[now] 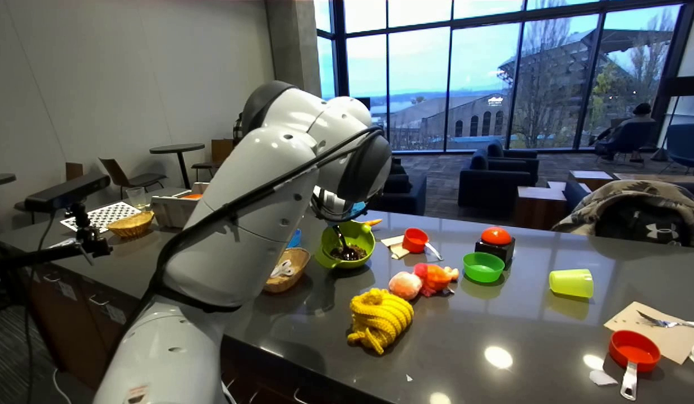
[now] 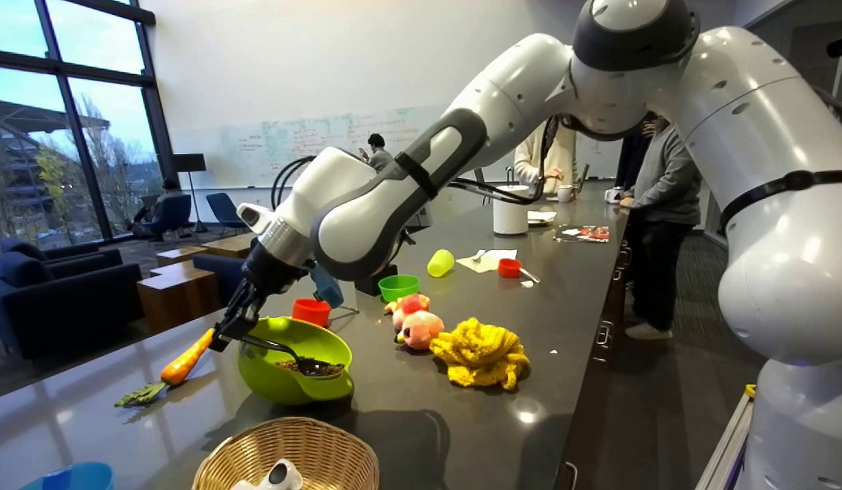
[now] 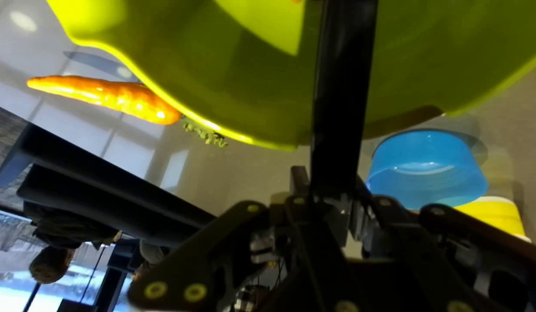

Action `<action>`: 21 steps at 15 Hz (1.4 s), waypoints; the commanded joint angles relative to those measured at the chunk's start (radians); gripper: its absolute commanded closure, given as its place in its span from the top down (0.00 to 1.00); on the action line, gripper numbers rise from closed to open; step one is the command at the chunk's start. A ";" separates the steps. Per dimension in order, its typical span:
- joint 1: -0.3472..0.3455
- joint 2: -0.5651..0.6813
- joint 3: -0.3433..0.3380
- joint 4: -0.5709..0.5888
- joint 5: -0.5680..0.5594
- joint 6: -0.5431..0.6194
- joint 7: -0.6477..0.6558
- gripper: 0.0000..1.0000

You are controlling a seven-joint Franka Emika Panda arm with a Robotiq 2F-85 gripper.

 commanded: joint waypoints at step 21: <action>0.814 -0.252 -0.664 0.235 -0.224 -0.717 -0.139 0.06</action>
